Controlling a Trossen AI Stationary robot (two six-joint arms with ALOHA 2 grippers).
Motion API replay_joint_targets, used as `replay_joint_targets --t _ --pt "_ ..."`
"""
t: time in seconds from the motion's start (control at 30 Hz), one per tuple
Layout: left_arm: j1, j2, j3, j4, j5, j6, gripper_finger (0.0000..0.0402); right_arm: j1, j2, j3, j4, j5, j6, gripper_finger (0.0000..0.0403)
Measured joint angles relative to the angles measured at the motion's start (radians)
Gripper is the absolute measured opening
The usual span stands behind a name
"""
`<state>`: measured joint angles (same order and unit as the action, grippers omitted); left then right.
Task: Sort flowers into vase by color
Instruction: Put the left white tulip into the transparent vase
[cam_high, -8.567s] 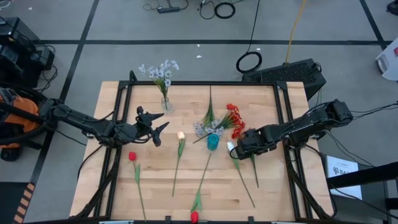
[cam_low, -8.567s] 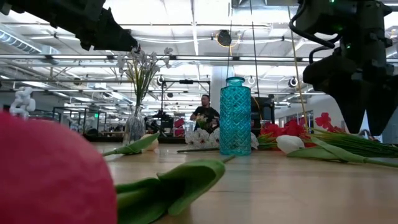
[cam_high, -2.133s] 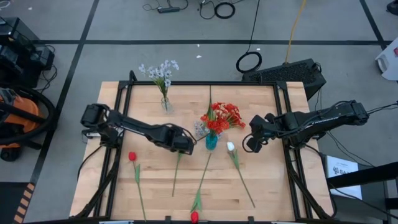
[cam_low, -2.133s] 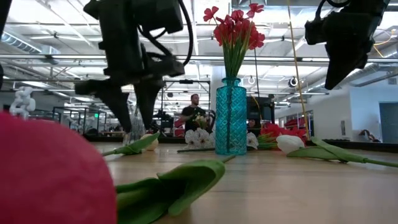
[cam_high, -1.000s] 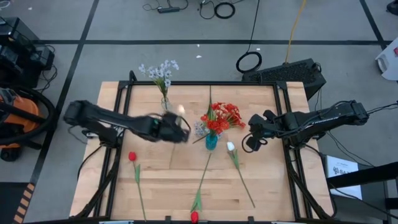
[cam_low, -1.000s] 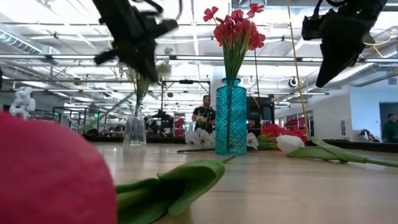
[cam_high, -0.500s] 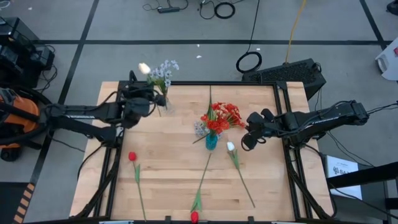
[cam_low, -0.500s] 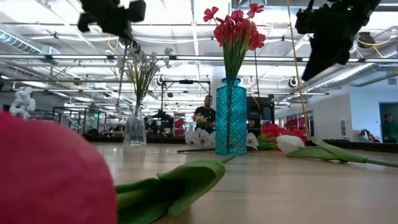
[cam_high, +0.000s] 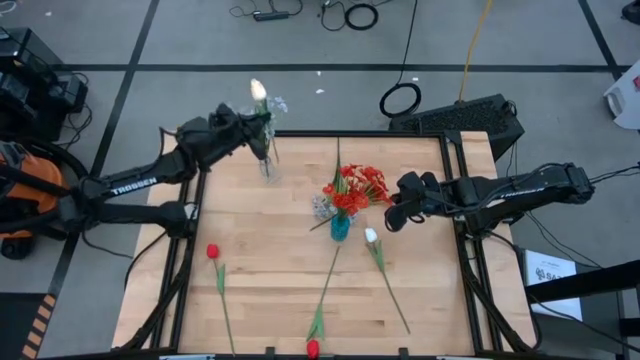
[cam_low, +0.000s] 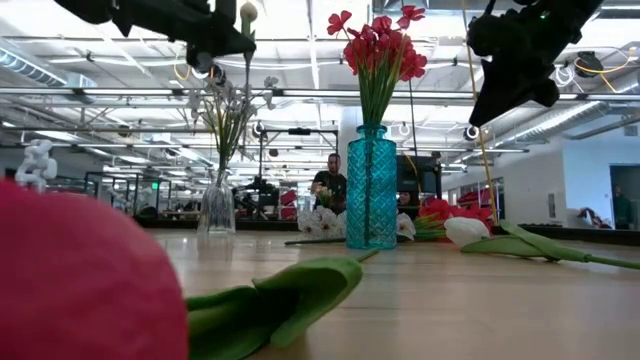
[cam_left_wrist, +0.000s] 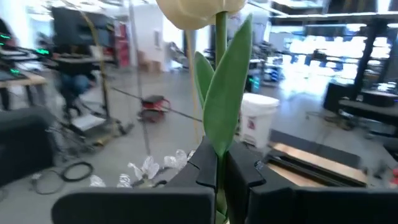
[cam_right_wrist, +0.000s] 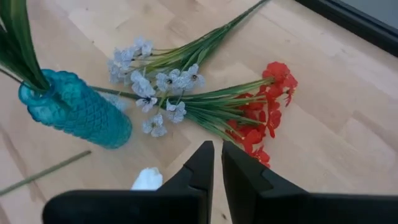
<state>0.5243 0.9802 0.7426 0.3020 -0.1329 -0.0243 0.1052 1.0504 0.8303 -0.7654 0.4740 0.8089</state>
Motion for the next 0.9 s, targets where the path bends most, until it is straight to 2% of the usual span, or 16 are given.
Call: replay_joint_targets --t 0.13,0.5,0.9 --pt "0.071 -0.004 0.001 -0.055 0.104 -0.027 0.0008 -0.007 0.0 0.0 0.0 0.0 0.017 0.0025" --pt "0.186 -0.109 0.001 -0.132 0.158 -0.019 0.0008 -0.008 0.0 0.0 -0.001 0.001 0.02 0.0025" --pt "0.208 -0.05 -0.029 -0.105 0.158 -0.02 0.0009 -0.008 0.0 0.0 -0.001 0.002 0.018 0.0025"
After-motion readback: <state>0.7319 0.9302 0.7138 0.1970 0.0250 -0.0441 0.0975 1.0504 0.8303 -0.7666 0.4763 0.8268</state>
